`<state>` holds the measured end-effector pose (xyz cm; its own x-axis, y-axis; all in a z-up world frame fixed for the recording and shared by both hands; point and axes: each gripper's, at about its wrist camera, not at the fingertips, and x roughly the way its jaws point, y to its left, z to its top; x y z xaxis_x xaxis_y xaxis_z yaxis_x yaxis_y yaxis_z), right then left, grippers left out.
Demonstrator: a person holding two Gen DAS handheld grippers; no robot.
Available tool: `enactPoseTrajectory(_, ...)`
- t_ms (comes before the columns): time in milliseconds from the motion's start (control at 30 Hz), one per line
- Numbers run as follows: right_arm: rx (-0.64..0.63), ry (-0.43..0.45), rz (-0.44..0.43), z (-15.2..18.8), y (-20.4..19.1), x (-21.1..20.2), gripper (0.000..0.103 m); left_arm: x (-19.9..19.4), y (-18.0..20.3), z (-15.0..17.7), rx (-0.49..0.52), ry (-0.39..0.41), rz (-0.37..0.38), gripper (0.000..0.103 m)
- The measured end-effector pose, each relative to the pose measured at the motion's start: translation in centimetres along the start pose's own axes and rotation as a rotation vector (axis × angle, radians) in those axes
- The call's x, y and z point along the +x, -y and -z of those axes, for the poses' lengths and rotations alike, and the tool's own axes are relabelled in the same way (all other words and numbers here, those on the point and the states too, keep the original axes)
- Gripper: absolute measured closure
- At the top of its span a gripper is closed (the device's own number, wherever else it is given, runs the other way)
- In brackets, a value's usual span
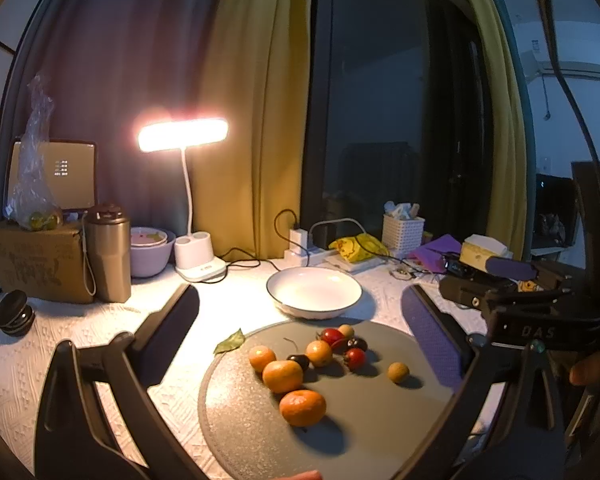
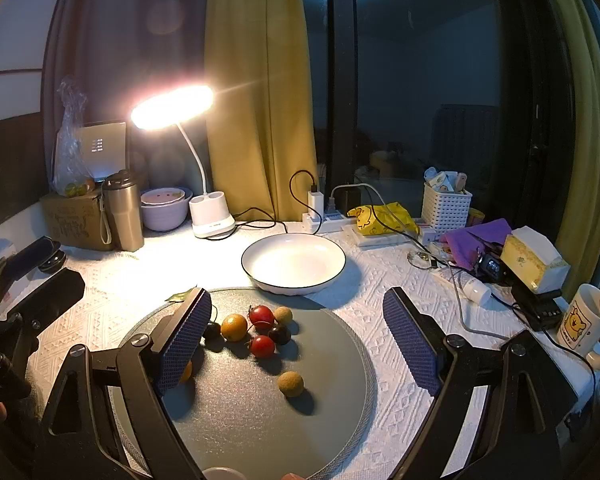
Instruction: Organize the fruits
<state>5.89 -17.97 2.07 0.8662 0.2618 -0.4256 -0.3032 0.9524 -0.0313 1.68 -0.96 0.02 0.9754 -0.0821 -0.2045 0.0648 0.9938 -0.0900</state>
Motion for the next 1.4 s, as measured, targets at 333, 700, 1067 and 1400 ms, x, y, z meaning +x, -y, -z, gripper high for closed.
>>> enactPoseTrajectory(333,0.01,-0.029,-0.002,0.2,0.4,1.3,0.013,2.3,0.0,0.8,0.003,-0.087,0.004,0.001)
enactPoseTrajectory(700,0.041,-0.152,-0.02,2.4,2.0,5.9,0.013,7.6,0.1,4.3,0.002,-0.321,0.001,0.002)
enactPoseTrajectory(1067,0.033,-0.328,-0.122,5.4,1.7,10.5,0.026,10.8,0.7,7.7,0.016,-0.51,0.004,0.025)
enactPoseTrajectory(1400,0.008,-0.423,-0.134,7.4,1.3,11.7,0.069,11.7,0.4,8.7,-0.013,-0.591,0.01,0.057)
